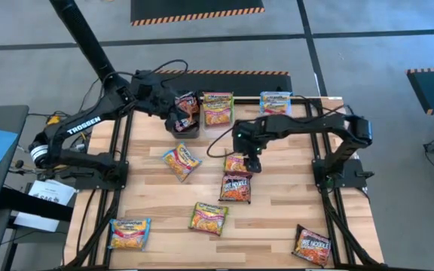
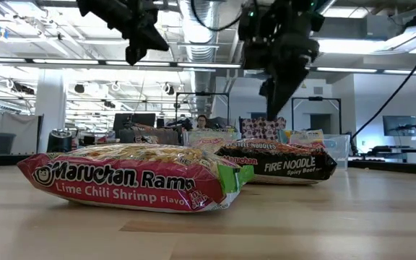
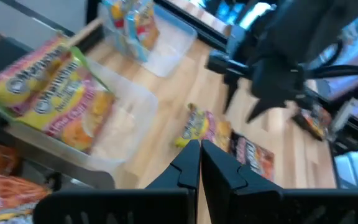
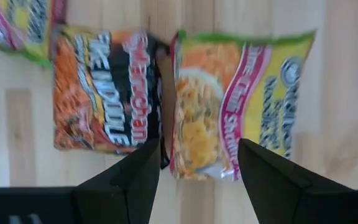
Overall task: Sort Maruchan noodles
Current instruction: Put the green noodle pack into the left transparent bin
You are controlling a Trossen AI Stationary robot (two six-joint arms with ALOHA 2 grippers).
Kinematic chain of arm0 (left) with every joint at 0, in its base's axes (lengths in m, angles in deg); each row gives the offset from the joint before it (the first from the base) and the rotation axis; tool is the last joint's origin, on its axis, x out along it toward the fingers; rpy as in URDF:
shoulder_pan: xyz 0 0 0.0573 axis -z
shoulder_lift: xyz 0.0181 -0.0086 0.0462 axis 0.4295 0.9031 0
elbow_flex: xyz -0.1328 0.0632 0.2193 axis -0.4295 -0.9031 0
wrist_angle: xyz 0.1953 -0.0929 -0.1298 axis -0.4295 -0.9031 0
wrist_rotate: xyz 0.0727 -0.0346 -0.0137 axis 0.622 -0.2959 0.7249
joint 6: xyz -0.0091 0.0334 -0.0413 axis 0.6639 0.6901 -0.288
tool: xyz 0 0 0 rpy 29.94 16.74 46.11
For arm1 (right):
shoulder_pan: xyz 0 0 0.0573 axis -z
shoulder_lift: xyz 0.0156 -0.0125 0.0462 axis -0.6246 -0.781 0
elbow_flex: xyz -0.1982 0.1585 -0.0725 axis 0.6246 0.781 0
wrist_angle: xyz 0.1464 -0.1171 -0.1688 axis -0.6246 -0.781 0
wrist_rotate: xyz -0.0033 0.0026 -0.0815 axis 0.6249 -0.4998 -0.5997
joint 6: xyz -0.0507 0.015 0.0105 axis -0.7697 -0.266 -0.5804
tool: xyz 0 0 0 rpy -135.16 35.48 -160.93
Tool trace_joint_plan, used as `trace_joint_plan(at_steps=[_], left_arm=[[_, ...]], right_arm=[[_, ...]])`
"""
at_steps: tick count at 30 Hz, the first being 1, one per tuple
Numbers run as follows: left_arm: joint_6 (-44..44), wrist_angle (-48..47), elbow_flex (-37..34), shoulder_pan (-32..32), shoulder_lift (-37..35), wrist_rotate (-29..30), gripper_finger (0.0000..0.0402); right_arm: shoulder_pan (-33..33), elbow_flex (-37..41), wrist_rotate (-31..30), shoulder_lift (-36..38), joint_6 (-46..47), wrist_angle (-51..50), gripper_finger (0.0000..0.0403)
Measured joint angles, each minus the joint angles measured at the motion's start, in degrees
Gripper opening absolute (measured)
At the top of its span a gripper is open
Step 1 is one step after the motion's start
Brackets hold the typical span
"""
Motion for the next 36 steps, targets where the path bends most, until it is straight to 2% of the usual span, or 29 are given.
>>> trace_joint_plan(at_steps=[7, 13, 20, 24, 32, 36], left_arm=[[1.18, -0.97, 0.02, 0.84, -1.66, -0.15, 0.0000], [2.50, -0.94, 0.02, 0.84, -1.90, 0.33, 0.0000], [2.52, -2.41, 0.02, 0.82, -1.90, 0.37, 0.0000], [2.52, -2.48, 0.02, 0.82, -1.90, 0.38, 0.0000], [3.40, -2.52, 0.02, 0.82, -1.88, 0.42, 0.0000], [3.43, -2.51, 0.02, 0.82, -1.88, 0.42, 0.0000]], right_arm=[[-1.63, -0.04, -1.94, -6.14, 3.23, 1.20, 0.0240], [-1.54, -0.10, -8.24, -9.89, 7.13, 2.97, 0.0240], [-2.17, -0.64, -8.40, -13.84, 10.83, 2.56, 0.0233], [-2.87, -0.74, -8.15, -14.47, 13.16, 2.73, 0.0187], [-3.15, -1.40, -6.69, -14.41, 15.10, 2.06, 0.0022], [-3.28, -4.70, -6.75, -15.00, 14.20, -2.09, 0.0013]])
